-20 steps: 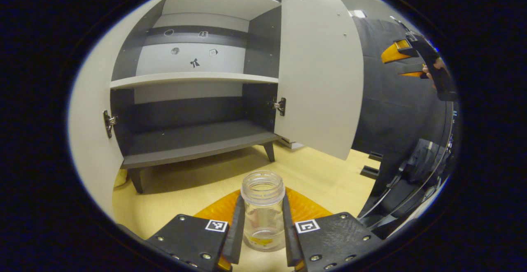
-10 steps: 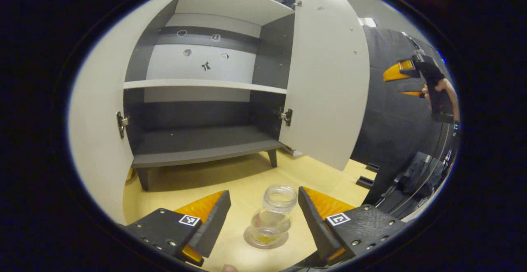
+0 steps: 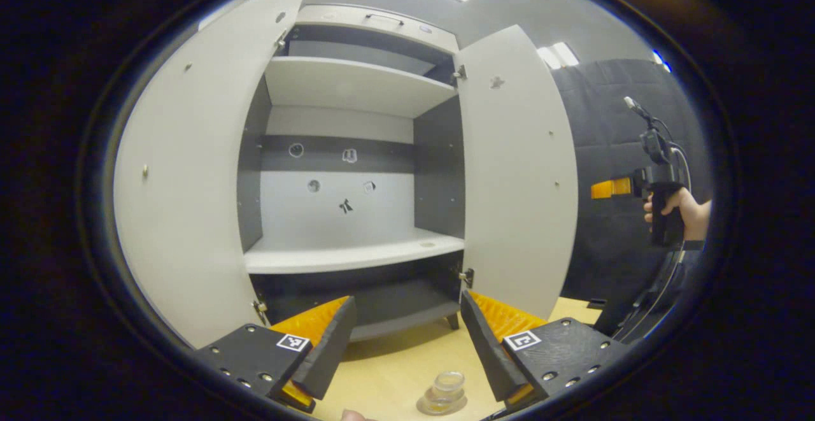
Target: Grasp the bottle in the cabinet with the left hand and place it on the coaster, then close the right door with the right hand and the left door with the left hand.
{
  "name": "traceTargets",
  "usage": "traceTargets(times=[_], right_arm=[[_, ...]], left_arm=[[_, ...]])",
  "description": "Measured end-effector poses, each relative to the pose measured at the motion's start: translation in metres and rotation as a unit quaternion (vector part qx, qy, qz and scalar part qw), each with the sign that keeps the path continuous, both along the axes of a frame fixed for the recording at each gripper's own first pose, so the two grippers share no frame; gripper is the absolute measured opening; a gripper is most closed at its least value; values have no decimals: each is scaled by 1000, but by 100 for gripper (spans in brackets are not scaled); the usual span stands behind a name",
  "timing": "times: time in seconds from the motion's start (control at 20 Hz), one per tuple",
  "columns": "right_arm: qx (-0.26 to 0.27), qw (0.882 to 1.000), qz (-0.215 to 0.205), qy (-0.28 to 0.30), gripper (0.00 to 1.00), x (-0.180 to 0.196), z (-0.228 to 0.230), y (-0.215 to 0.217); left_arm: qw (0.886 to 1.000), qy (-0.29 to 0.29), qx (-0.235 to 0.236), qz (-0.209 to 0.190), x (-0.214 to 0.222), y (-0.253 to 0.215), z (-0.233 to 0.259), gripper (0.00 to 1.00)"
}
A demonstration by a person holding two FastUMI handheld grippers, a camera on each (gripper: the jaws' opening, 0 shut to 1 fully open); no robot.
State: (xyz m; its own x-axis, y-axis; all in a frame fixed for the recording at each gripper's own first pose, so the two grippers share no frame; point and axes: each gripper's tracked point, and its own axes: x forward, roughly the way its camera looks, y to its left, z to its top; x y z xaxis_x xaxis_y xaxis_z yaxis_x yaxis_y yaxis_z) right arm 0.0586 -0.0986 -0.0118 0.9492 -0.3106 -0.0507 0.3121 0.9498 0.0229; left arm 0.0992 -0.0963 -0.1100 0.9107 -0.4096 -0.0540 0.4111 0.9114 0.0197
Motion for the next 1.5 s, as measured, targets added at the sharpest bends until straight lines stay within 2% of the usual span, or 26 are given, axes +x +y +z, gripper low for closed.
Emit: traceTargets(times=[0.15, 0.25, 0.5, 0.65, 0.8, 0.9, 1.0, 1.2, 1.3, 1.5], right_arm=[[11, 1000, 23, -5, 94, 20, 7, -2], [17, 999, 38, -10, 96, 33, 13, -3], [38, 997, 73, -15, 96, 74, 23, -4], [40, 994, 101, -14, 96, 95, 29, -2], [23, 991, 128, -12, 95, 110, 35, 0], [15, 988, 152, -9, 95, 117, 39, 3], [14, 985, 174, -4, 97, 120, 40, 7], [44, 974, 224, 5, 97, 125, 44, 21], [29, 970, 243, 10, 94, 124, 46, 23], [17, 956, 291, 27, 97, 112, 46, 40]], left_arm=[[999, -14, 7, 45, 12, 9, 44, 94], [998, -18, 5, 67, 16, 10, 68, 94], [989, 17, 6, 144, 36, 24, 104, 94], [984, 24, -16, 173, 47, 32, 123, 94], [976, 38, -28, 213, 51, 46, 132, 94], [964, 45, -26, 261, 53, 66, 134, 94], [956, 48, -27, 289, 52, 78, 133, 94], [945, 54, -22, 322, 45, 85, 122, 94], [943, 55, -29, 327, 42, 77, 116, 94], [941, 55, -38, 331, 32, 58, 106, 94]])
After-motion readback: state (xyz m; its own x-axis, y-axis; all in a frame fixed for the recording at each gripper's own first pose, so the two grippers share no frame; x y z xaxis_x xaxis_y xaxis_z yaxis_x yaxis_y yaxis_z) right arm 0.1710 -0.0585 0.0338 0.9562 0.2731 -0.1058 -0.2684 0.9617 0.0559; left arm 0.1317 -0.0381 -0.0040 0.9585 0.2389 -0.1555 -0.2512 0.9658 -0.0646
